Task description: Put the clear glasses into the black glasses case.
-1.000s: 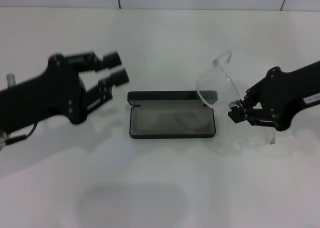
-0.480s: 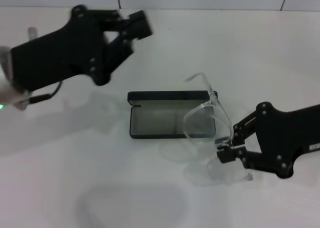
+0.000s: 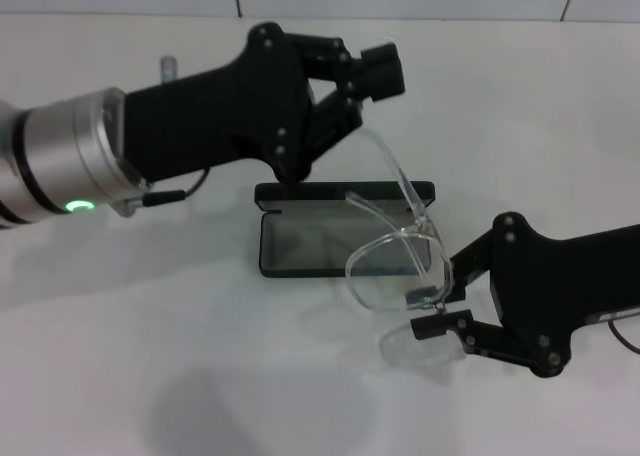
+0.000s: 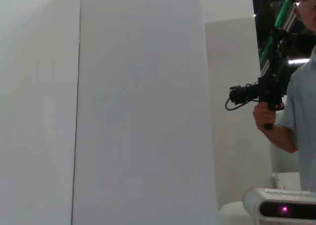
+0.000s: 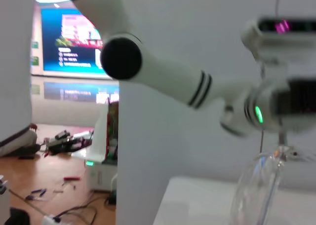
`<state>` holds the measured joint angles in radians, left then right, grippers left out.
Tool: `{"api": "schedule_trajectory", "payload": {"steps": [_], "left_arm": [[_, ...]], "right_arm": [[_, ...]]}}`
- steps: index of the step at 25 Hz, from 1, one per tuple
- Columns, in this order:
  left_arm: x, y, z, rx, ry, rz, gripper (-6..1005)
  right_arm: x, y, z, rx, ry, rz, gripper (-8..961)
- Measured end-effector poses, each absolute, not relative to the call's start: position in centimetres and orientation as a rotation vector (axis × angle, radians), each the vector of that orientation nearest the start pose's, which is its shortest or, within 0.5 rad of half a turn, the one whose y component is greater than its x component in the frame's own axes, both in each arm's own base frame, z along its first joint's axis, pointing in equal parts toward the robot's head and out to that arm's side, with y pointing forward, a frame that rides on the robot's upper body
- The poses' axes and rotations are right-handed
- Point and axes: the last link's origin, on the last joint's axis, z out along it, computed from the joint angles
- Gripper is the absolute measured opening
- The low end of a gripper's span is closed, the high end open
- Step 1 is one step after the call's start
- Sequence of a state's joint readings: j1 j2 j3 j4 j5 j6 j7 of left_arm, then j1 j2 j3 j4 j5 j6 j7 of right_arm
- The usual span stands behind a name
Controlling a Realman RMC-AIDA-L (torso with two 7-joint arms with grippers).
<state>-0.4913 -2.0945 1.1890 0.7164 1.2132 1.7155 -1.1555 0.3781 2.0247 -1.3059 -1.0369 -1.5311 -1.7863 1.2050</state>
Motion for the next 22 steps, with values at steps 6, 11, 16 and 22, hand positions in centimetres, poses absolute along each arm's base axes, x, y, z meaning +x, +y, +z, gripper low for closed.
{"api": "schedule_trajectory", "payload": {"steps": [6, 11, 16, 22], "left_arm": [[-16.2, 30.7, -0.9, -2.658, -0.09, -1.478, 56], [-16.8, 30.2, -1.7, -2.673, -0.154, -1.481, 56], [-16.9, 29.7, -2.5, -2.705, -0.16, -1.477, 56], [-17.4, 29.4, -2.7, -2.703, -0.195, -1.479, 56]], "right_arm": [[17.5, 27.5, 0.6, -2.966, -0.42, 1.015, 111], [17.1, 27.9, 0.5, -2.953, -0.436, 1.041, 111], [16.6, 28.1, 0.5, -2.946, -0.459, 1.057, 111], [16.3, 28.2, 0.7, -2.922, -0.484, 1.086, 111]]}}
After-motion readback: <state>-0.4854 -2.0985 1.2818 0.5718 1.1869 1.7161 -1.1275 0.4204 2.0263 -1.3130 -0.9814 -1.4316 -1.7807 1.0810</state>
